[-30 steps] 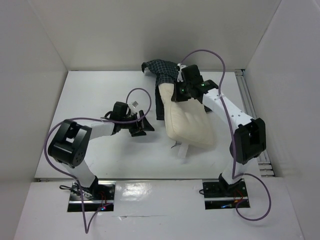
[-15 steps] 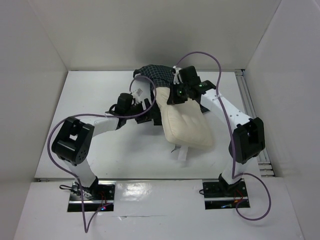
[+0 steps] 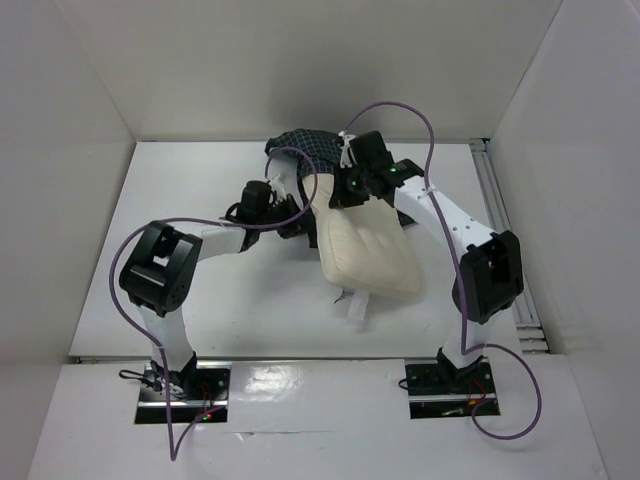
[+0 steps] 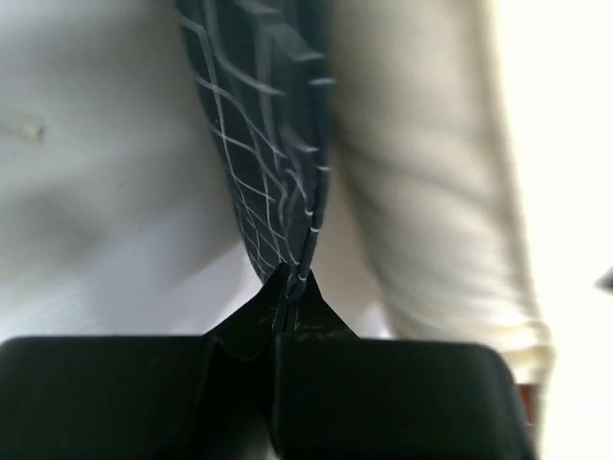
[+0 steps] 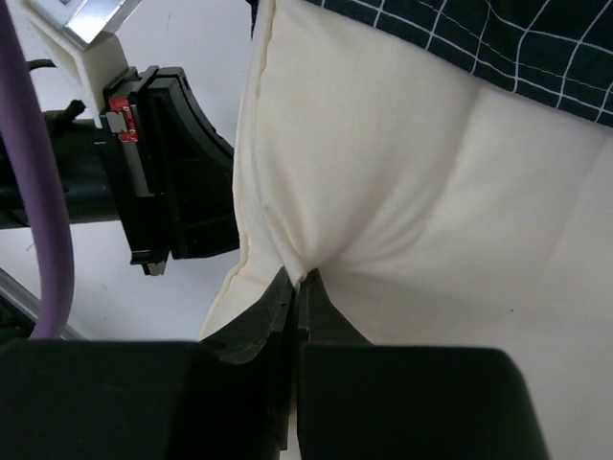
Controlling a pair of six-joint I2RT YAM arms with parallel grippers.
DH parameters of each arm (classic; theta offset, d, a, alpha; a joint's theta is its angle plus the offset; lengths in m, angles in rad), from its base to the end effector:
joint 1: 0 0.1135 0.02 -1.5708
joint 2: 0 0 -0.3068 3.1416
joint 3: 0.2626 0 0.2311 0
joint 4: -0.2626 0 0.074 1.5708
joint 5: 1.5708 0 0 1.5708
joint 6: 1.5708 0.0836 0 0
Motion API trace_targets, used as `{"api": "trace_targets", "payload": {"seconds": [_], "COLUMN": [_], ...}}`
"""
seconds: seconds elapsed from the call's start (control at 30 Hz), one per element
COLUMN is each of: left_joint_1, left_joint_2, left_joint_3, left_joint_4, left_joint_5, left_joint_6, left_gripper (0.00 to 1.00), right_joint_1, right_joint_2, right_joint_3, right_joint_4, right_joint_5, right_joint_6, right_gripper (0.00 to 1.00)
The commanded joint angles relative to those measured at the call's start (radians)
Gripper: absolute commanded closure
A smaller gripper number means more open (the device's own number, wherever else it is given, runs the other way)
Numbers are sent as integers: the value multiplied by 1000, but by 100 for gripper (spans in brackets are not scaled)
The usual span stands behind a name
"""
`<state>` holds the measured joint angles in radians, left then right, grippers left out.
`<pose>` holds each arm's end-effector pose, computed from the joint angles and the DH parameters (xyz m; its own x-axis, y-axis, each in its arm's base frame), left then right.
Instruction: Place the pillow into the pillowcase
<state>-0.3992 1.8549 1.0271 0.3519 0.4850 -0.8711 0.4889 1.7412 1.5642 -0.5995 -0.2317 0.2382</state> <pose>0.3835 -0.2041 0.2164 -0.8270 -0.3857 -0.4090 0.1444 0.5574 -0.8176 0.3557 0.2110 0.3267 -0.7432 -0.1352 -0.6553 -0.4387 0.8379 0.3247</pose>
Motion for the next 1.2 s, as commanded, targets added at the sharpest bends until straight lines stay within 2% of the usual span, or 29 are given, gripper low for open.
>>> {"api": "trace_targets", "payload": {"seconds": [0.0,0.17,0.27,0.4,0.57,0.63,0.7,0.73,0.87,0.9,1.0,1.1,1.13,1.17], "left_joint_1": [14,14,14,-24,-18,5,16,29,80,80,91,91,91,79], "left_joint_2": [-37,-201,-343,-478,-539,-539,-492,-470,-398,-398,-407,-470,-494,-520], "left_joint_3": [-8,-64,-145,-243,-285,-248,-141,-98,105,163,169,-8,-154,-226], "left_joint_4": [160,255,303,303,268,252,233,233,311,321,322,428,481,554], "left_joint_5": [101,210,263,273,283,306,340,354,415,425,425,437,437,437], "left_joint_6": [-60,-129,-155,-167,-167,-167,-167,-167,-264,-276,-287,-363,-418,-440], "left_gripper": [100,100,100,100,100,100,100,100,100,100,100,100,100,100], "right_joint_1": [25,25,14,14,-4,-4,-4,-4,-4,5,33,85,126,151], "right_joint_2": [13,127,228,322,354,328,319,319,278,262,210,230,242,256], "right_joint_3": [94,330,385,385,395,450,531,639,809,809,633,401,349,248], "right_joint_4": [76,40,49,99,133,144,129,109,118,130,200,263,282,300], "right_joint_5": [44,161,184,196,238,284,343,360,373,353,333,284,275,275], "right_joint_6": [10,9,9,42,98,107,107,107,78,61,50,81,102,111], "right_gripper": [100,100,100,100,100,100,100,100,100,100,100,100,100,100]}}
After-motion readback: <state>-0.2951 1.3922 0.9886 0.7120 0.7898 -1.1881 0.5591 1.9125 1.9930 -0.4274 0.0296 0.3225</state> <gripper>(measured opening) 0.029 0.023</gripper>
